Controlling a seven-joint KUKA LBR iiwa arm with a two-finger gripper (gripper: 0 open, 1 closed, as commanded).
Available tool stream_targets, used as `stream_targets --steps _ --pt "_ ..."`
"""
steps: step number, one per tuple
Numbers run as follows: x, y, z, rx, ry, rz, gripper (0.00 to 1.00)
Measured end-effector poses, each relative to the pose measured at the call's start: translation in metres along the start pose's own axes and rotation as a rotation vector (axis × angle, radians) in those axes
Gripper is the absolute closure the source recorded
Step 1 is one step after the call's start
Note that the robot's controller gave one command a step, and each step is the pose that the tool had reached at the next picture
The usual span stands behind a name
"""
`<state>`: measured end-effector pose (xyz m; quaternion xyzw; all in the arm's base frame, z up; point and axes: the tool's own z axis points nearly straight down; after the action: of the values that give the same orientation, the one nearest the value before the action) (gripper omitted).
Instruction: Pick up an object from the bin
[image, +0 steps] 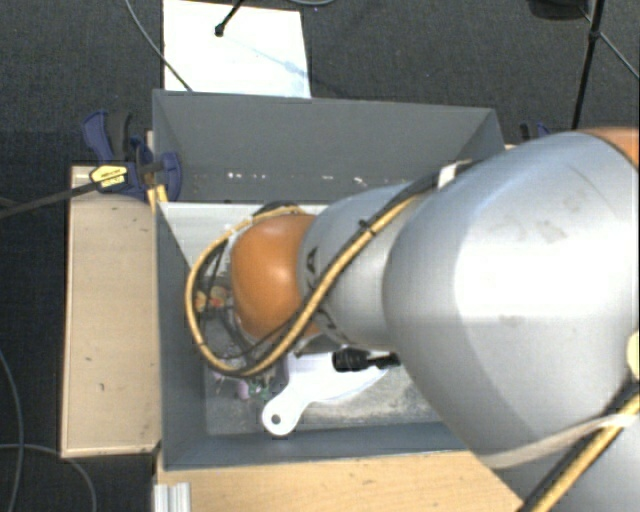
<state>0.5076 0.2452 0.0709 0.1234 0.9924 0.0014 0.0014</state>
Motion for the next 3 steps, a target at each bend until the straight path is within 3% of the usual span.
stream_targets --steps 2,3 --pt "0.001 -0.001 -0.003 0.003 0.003 0.001 1.0" --pt "0.002 -0.002 -0.023 0.009 0.01 0.002 1.0"
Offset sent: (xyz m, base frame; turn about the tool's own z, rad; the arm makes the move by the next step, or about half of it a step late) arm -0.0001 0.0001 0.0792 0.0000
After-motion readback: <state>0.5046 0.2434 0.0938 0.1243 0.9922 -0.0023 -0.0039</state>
